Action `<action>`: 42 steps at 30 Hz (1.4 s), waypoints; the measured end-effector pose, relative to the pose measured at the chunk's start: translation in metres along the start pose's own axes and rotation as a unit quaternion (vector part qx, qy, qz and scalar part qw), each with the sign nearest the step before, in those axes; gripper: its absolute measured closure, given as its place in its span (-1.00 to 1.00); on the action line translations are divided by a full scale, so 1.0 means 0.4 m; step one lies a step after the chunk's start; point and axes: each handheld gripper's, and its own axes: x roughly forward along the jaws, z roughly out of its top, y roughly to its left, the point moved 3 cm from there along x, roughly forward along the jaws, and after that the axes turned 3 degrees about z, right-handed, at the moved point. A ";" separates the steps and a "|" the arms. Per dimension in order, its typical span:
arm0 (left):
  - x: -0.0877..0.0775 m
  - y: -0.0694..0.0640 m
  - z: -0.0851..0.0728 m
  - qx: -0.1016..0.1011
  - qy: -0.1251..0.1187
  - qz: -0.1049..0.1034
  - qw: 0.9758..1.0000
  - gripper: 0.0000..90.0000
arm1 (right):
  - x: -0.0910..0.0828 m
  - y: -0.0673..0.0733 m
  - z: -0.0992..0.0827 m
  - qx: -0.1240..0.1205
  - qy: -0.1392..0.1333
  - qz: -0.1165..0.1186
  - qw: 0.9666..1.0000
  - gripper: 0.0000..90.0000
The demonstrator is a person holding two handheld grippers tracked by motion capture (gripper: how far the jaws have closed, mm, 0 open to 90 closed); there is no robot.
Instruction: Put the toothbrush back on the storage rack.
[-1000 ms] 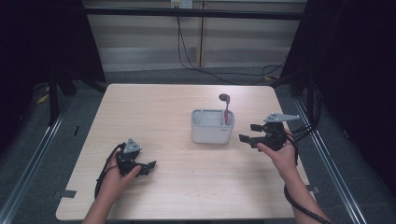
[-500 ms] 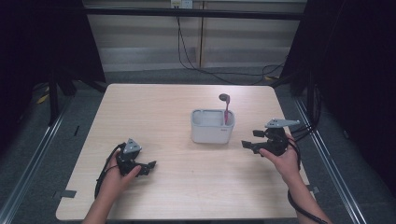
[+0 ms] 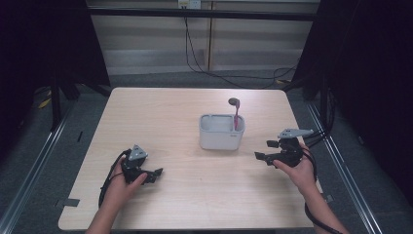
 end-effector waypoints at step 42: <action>0.000 -0.001 0.000 0.000 0.000 0.000 1.000 -0.68 | 0.043 -0.002 -0.095 -0.042 0.069 -0.005 0.997 -0.56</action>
